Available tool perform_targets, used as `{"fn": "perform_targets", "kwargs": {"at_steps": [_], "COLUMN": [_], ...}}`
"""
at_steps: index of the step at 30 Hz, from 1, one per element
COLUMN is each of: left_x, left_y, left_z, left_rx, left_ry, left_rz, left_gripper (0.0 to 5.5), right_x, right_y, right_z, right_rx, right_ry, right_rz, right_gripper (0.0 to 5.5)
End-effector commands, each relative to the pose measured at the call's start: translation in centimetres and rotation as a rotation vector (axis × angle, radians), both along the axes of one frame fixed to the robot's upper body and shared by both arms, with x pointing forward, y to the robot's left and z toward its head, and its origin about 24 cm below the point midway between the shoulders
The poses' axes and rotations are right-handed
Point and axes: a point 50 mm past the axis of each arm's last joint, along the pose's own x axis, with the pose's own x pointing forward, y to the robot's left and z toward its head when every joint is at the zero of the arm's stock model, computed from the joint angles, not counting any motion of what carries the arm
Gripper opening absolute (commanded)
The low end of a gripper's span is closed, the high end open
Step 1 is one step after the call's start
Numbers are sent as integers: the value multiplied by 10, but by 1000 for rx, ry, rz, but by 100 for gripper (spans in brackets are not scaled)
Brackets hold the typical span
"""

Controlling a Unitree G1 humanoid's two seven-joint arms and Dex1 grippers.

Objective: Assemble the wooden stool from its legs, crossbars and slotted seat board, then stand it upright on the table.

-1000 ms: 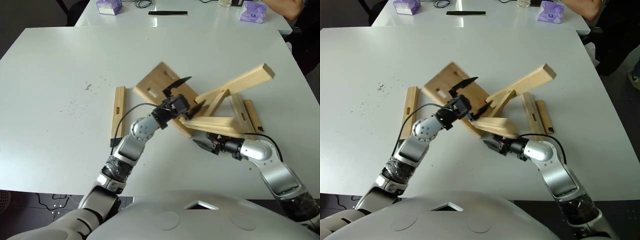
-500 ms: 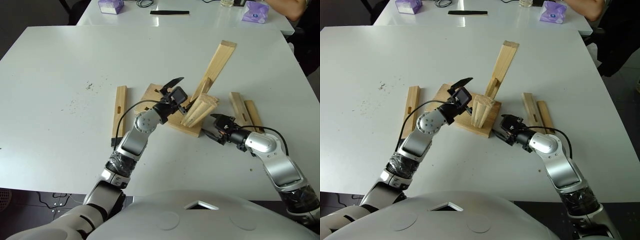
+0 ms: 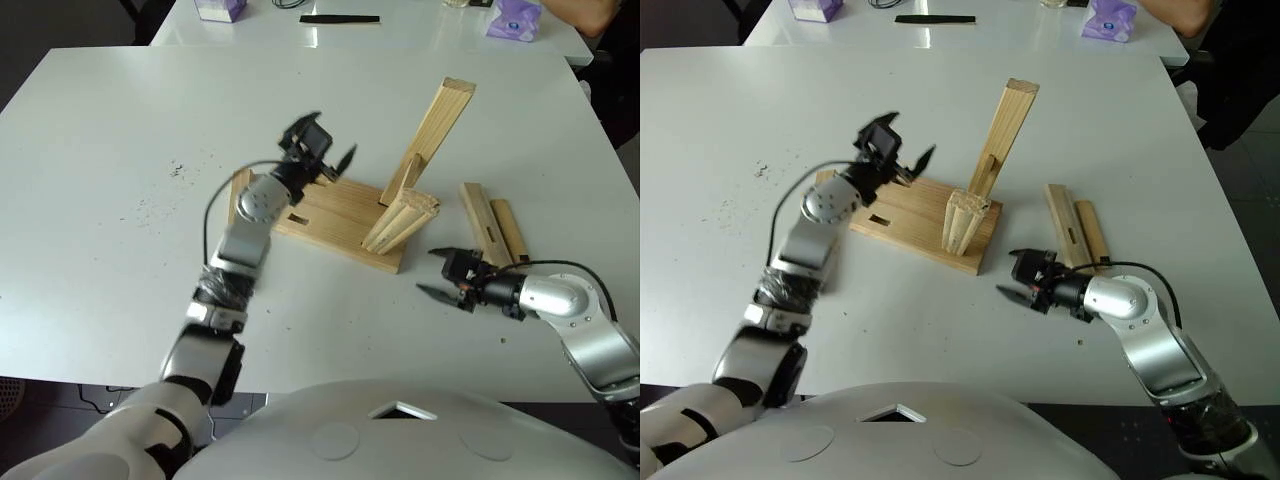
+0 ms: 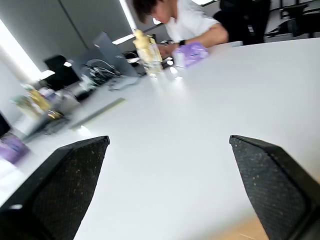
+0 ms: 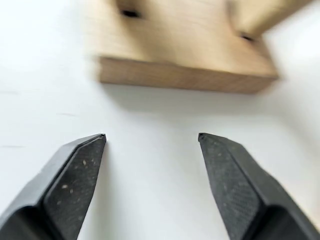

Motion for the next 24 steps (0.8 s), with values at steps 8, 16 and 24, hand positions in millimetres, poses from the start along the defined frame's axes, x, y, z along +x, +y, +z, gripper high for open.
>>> {"fn": "perform_targets", "kwargs": {"at_steps": [8, 16, 24], "left_x": [10, -27, -58], "left_y": [15, 18, 32], "left_z": [-71, -111, -102], "left_rx": [508, 541, 470], "left_ry": [21, 218, 229], "left_rz": [-197, -427, -499], "left_gripper": [447, 447, 447], "right_x": [-6, 24, 27], "right_y": [36, 19, 7], "right_z": [-17, -26, -34], "right_rx": [117, 46, -6], "right_ry": [77, -68, -88], "right_rz": [10, -212, -263], "right_gripper": [344, 344, 344]}}
